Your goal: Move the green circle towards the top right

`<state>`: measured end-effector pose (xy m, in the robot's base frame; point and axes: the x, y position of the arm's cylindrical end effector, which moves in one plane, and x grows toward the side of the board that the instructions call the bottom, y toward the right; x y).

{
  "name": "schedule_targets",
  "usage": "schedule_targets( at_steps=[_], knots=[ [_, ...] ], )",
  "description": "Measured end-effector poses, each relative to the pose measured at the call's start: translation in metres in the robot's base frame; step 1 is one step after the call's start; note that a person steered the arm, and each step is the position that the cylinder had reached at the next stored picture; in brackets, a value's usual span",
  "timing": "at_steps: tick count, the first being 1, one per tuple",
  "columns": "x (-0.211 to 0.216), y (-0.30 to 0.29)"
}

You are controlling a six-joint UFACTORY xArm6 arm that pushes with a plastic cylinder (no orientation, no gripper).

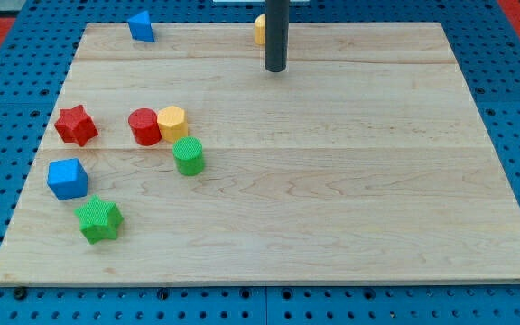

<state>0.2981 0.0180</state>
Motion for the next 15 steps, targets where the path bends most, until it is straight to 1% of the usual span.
schedule_targets(
  at_steps=[1, 2, 3, 4, 5, 6, 7, 8, 9, 10, 13, 15],
  knots=[
    [0.046, -0.05],
    [0.074, -0.138],
    [0.062, -0.208],
    [0.099, -0.208],
    [0.162, -0.221],
    [0.18, -0.13],
    [0.149, -0.025],
    [0.065, 0.001],
    [0.022, 0.093],
    [0.022, 0.112],
    [0.002, 0.168],
    [-0.025, 0.196]
  ],
)
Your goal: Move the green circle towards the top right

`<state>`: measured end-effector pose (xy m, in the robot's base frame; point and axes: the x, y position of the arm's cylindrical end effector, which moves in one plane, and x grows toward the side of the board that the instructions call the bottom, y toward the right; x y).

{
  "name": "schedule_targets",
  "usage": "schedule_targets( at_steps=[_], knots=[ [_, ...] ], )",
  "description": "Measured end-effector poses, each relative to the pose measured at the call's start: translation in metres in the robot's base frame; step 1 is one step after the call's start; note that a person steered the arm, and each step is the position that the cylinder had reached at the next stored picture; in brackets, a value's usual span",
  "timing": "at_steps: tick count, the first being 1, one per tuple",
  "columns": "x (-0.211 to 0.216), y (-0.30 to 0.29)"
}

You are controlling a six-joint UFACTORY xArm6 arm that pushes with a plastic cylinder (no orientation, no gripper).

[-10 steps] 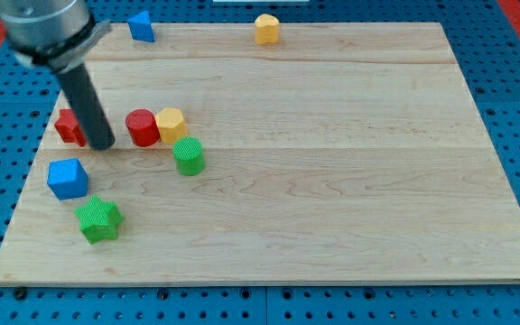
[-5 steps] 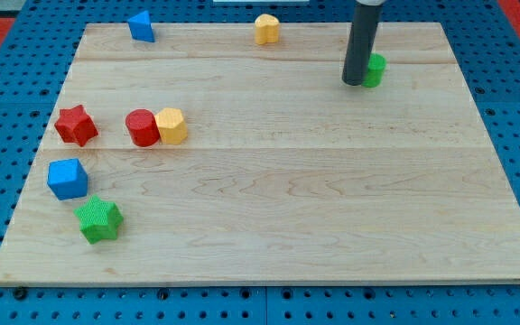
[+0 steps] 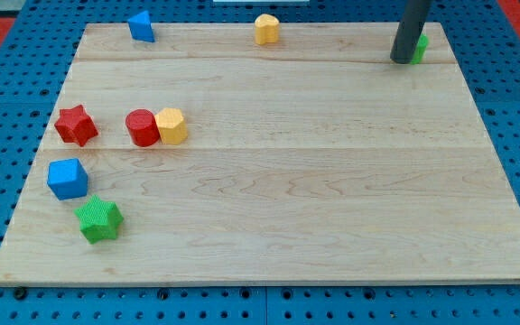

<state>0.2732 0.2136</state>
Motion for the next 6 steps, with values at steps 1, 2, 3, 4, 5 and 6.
schedule_targets(
  at_steps=[1, 2, 3, 4, 5, 6],
  knots=[
    [0.015, 0.034],
    [0.011, 0.048],
    [-0.023, 0.041],
    [-0.034, 0.029],
    [-0.037, 0.084],
    [-0.074, 0.051]
  ],
)
